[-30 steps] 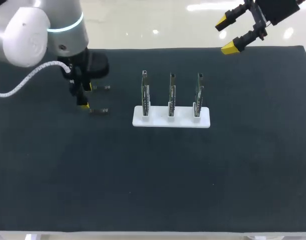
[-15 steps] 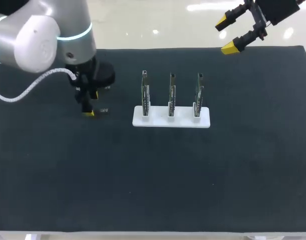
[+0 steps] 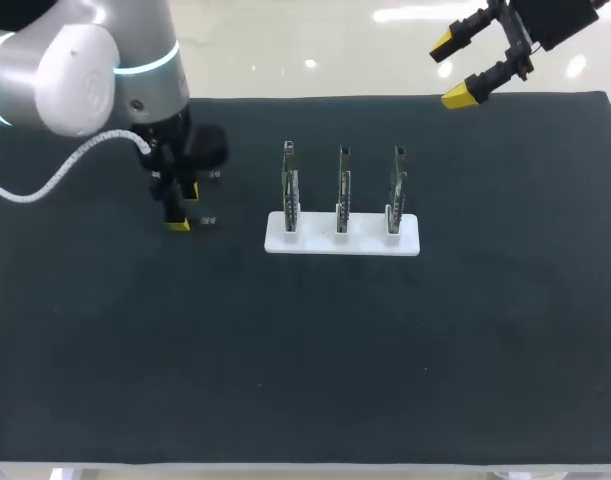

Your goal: Pick up the optical module with the left hand, and insert it into the network port with the right hand.

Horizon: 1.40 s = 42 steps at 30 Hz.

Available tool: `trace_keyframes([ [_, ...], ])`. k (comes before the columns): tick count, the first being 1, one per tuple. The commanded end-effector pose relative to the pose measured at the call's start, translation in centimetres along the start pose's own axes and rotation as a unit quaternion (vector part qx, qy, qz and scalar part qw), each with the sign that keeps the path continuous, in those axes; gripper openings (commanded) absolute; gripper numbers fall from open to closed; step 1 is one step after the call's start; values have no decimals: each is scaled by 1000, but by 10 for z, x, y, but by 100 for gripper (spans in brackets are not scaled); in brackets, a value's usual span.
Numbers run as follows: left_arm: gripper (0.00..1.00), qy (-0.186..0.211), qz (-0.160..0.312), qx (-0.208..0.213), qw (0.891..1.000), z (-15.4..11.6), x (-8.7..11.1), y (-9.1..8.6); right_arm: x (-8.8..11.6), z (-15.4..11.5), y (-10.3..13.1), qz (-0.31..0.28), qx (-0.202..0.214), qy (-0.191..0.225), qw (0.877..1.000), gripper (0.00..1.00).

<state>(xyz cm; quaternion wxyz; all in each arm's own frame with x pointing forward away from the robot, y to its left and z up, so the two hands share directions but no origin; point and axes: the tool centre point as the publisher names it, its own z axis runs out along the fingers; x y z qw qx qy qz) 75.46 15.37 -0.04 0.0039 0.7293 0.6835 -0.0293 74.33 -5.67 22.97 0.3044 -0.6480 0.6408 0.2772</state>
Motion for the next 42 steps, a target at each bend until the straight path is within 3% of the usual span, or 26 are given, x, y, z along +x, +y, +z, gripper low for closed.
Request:
trace_keyframes([
  [1,100,1,-2,3,1000,7,-2,3,0,0,1,0,1,-1,1000,100],
  [19,99,-4,-7,6,1000,14,0,-4,0,0,1,0,1,-1,1000,100],
  [23,87,0,-11,1,1000,16,1,-4,0,0,1,0,1,-1,1000,100],
  [24,81,1,-12,0,1000,16,2,-4,0,0,1,0,1,-1,1000,100],
  [26,53,2,-14,-2,1000,17,1,-4,0,0,1,0,1,-1,1000,100],
  [29,45,3,-16,-4,1000,18,1,-4,0,0,1,0,1,-1,1000,100],
  [32,30,7,-17,-6,1000,20,1,-4,0,0,1,0,1,-1,1000,100],
  [33,21,9,-18,-7,1000,21,1,-4,0,0,1,0,1,-1,1000,100],
  [35,12,12,-18,-7,1000,21,1,-5,0,0,1,0,1,-1,1000,100],
  [36,0,12,-18,-7,1000,21,2,-5,0,0,1,0,1,-1,1000,100],
  [42,0,11,-26,-10,1000,16,6,-4,0,0,1,0,1,-1,1000,100],
])
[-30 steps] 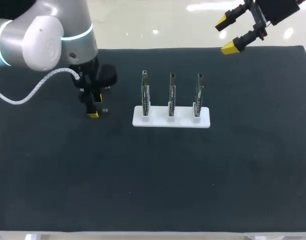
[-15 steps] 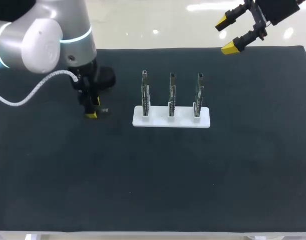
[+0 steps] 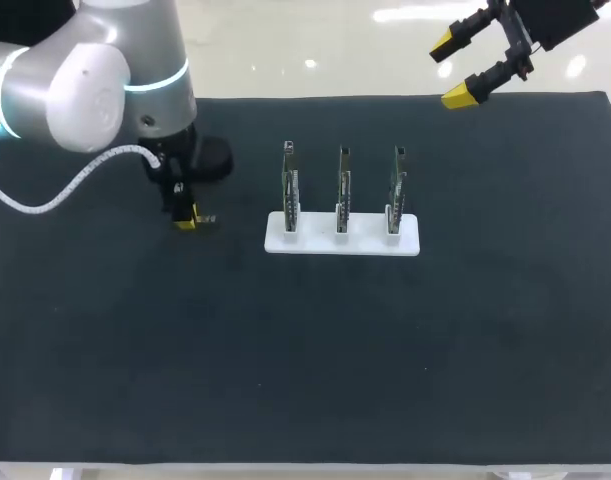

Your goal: Pick up the optical module with the left hand, and insert it into the network port with the right hand.

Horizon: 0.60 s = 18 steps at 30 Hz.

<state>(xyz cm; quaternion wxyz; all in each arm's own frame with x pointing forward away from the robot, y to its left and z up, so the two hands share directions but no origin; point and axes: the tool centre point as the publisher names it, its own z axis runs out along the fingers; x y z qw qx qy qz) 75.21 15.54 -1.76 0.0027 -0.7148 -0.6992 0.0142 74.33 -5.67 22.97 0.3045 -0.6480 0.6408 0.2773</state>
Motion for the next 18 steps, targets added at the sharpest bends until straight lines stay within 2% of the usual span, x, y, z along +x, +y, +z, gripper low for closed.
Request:
trace_keyframes([
  [1,0,-10,-8,-3,1000,-6,3,-1,0,0,1,0,1,-1,1000,100],
  [3,0,-22,-11,-3,1000,-15,4,-2,0,0,1,0,1,-1,1000,100],
  [9,0,-96,-14,0,995,-58,0,-9,0,0,1,0,1,-1,1000,100],
  [18,0,-203,-1,10,979,-121,-17,-26,0,0,1,0,1,-1,1000,100],
])
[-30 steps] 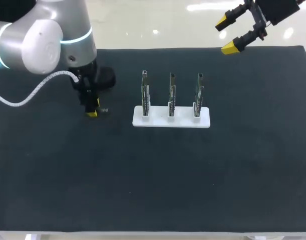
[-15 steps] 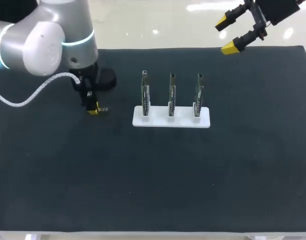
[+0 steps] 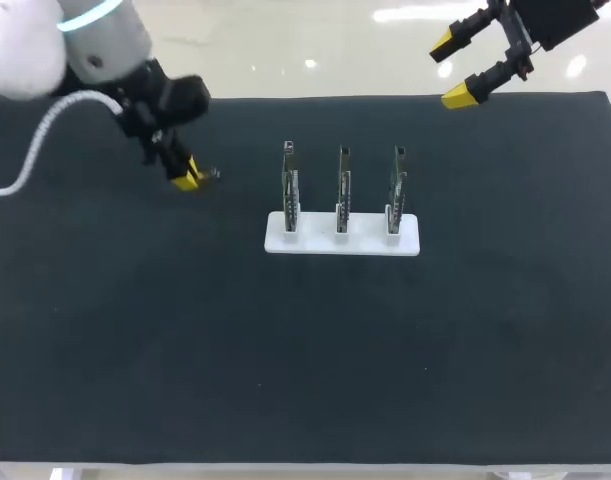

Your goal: Pick up the optical module with the left hand, and insert it into the network port with the right hand.

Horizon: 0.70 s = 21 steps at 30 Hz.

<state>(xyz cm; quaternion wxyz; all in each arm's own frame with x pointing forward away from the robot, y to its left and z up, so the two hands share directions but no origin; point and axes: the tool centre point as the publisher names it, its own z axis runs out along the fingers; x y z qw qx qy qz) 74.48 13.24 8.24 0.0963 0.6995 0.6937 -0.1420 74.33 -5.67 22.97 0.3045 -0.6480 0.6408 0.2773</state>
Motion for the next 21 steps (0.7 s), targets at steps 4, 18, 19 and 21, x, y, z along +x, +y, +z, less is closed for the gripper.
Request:
trace_keyframes([
  [4,0,-80,10,-4,997,-46,-12,-25,0,0,1,0,1,-1,1000,100],
  [18,0,-200,50,20,978,-108,-41,-50,0,0,1,0,1,-1,1000,100],
  [19,0,-209,54,16,976,-110,-42,-50,0,0,1,0,1,-1,1000,100],
  [21,0,-223,62,10,973,-114,-44,-50,0,0,1,0,1,-1,1000,100],
])
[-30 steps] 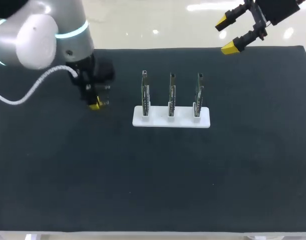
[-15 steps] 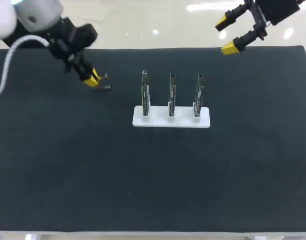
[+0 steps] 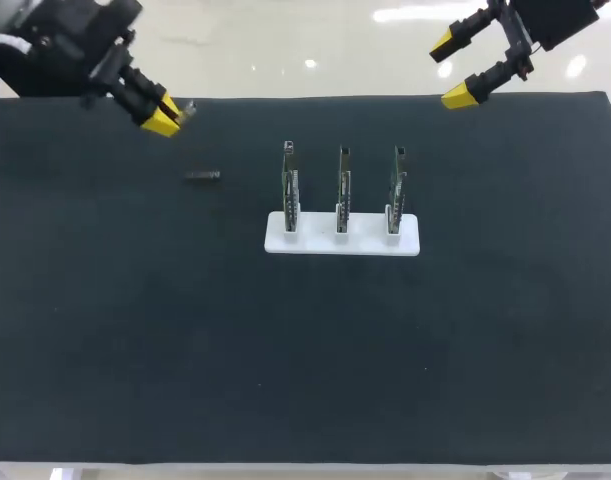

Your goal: Pick up the optical module with the left hand, and insert it into the network port with the right hand.

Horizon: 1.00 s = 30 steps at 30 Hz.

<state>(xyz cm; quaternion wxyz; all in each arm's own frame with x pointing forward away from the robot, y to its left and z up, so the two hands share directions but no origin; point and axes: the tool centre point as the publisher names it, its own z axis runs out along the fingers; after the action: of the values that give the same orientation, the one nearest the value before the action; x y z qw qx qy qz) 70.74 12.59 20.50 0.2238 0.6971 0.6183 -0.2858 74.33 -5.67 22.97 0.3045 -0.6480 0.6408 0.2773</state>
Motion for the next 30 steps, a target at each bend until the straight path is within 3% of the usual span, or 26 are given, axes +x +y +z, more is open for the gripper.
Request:
trace_keyframes([
  [1,0,-35,17,-16,999,-5,0,-6,0,0,1,0,1,-1,1000,100],
  [8,0,-113,68,-53,990,-14,-4,-4,0,0,1,0,1,-1,1000,100],
  [28,0,-113,68,-53,990,-14,-4,-4,0,0,1,0,1,-1,1000,100],
  [30,0,-158,70,-52,984,-13,-10,-4,0,0,1,0,1,-1,1000,100],
])
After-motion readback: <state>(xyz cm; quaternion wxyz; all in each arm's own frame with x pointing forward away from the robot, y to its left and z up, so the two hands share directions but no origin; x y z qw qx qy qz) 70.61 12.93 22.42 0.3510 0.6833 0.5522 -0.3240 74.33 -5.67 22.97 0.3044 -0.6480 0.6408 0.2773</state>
